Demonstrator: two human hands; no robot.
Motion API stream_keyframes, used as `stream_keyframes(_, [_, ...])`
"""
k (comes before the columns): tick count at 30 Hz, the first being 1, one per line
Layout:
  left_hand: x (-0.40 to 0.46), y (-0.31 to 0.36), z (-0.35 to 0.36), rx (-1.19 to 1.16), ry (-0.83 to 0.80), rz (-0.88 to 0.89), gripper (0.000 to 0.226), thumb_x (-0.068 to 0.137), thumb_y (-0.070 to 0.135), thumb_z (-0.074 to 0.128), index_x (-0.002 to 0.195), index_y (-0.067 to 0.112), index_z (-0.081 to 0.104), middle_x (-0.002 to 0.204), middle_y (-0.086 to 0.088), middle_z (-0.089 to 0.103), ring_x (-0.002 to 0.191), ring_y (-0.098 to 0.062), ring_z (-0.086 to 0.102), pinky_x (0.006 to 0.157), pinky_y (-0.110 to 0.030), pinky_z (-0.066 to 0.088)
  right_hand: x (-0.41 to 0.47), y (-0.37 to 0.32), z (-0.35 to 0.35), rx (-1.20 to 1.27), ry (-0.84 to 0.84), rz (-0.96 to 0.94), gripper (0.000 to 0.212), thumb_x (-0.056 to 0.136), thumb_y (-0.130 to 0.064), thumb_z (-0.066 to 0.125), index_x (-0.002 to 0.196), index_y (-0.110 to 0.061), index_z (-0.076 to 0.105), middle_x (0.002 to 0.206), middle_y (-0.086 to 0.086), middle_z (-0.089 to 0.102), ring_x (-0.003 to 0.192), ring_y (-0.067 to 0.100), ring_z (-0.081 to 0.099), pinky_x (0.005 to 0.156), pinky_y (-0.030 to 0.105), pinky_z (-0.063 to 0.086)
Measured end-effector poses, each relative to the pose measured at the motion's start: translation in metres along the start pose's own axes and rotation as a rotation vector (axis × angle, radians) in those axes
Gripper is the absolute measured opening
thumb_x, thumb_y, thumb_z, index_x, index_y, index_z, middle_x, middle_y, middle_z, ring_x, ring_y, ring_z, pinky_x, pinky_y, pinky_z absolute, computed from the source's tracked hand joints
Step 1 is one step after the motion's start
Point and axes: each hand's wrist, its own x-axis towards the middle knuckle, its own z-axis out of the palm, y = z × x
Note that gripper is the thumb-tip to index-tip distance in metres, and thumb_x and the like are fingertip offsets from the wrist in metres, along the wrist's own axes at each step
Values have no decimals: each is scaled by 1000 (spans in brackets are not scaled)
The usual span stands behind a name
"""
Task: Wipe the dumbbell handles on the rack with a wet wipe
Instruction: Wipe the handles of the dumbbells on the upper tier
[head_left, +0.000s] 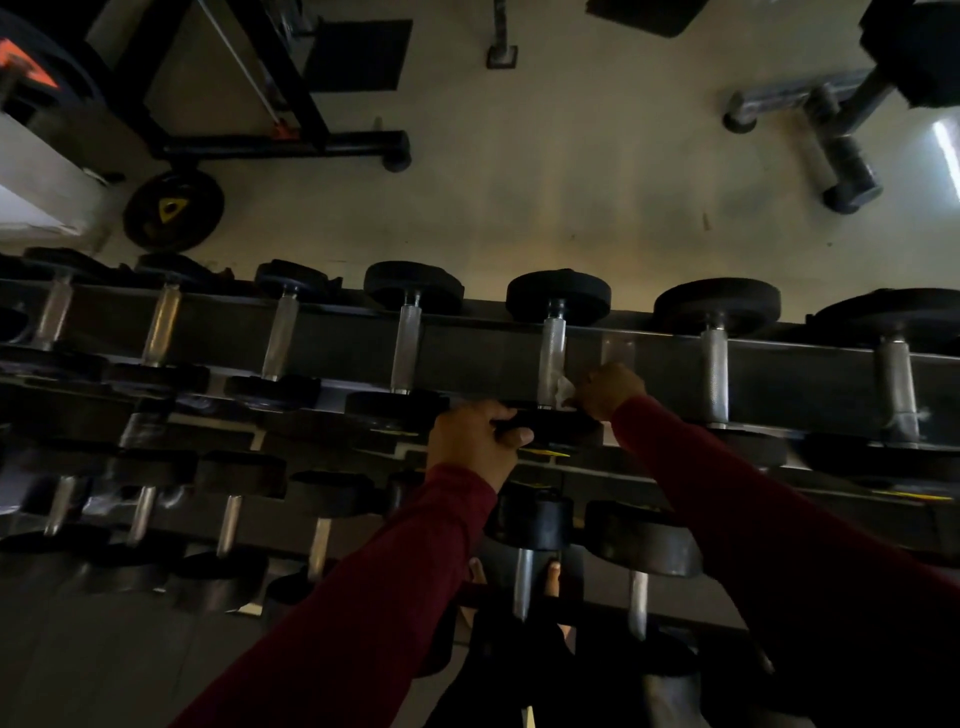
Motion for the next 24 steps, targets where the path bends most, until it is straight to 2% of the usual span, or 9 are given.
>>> stream_keyframes(3, [0, -2, 0, 7, -2, 3, 29, 74, 33, 83, 101, 25, 74, 101, 10, 71, 88, -4, 64, 88, -28, 55, -8, -4, -3, 57, 39, -8, 41, 95, -53, 54, 109, -16, 65, 104, 3, 62, 83, 12, 54, 71, 26, 46])
stream_keyframes(5, [0, -1, -1, 13, -1, 11, 29, 75, 33, 82, 102, 25, 74, 101, 9, 72, 88, -5, 65, 88, -27, 55, -11, -11, -1, 91, 75, -24, 32, 87, -51, 66, 100, -21, 67, 100, -2, 65, 84, 10, 60, 70, 25, 52])
stream_keyframes(8, [1, -1, -2, 36, -9, 22, 30, 75, 35, 82, 102, 25, 74, 102, 8, 72, 89, -6, 65, 88, -26, 54, -12, -30, 2, 212, 190, 14, 24, 77, -36, 81, 86, -22, 64, 89, -5, 62, 71, 3, 54, 59, 17, 43])
stream_keyframes(13, [1, -2, -3, 10, -27, 5, 28, 74, 36, 82, 99, 27, 74, 97, 8, 72, 89, -8, 66, 88, -34, 55, -11, -49, 2, 143, 258, 7, 30, 77, -37, 81, 91, -17, 64, 88, 0, 63, 64, 5, 53, 53, 18, 40])
stream_keyframes(14, [0, -2, -3, 7, -27, 4, 28, 74, 37, 82, 100, 28, 73, 98, 9, 72, 89, -7, 66, 89, -34, 55, -11, -46, 0, 117, 241, 8, 33, 78, -40, 80, 94, -16, 65, 89, 1, 62, 67, 7, 54, 54, 20, 43])
stream_keyframes(16, [0, -4, -3, 5, -27, 11, 30, 75, 37, 82, 102, 28, 73, 101, 10, 71, 92, -7, 65, 90, -33, 55, -11, -34, -4, 90, 196, 16, 36, 82, -42, 76, 100, -12, 68, 98, 6, 65, 83, 18, 63, 72, 31, 56])
stream_keyframes(19, [0, -5, -3, 14, -21, 22, 30, 75, 36, 82, 102, 28, 73, 103, 9, 69, 93, -7, 64, 91, -34, 54, -12, -21, -7, 86, 172, 15, 43, 82, -43, 75, 107, -9, 65, 105, 10, 66, 93, 22, 65, 85, 39, 58])
stream_keyframes(21, [0, -4, -3, 39, -12, 31, 30, 75, 37, 81, 102, 28, 73, 103, 8, 70, 94, -9, 64, 91, -34, 54, -13, -28, -4, 123, 211, 17, 40, 80, -41, 78, 104, -12, 65, 101, 6, 65, 88, 16, 64, 82, 34, 58])
stream_keyframes(24, [0, -4, -3, 71, -1, 37, 29, 75, 39, 80, 101, 27, 73, 101, 8, 70, 93, -10, 65, 90, -34, 54, -16, -46, 2, 125, 278, 10, 29, 80, -37, 78, 94, -15, 65, 88, -2, 62, 66, 3, 51, 63, 20, 47])
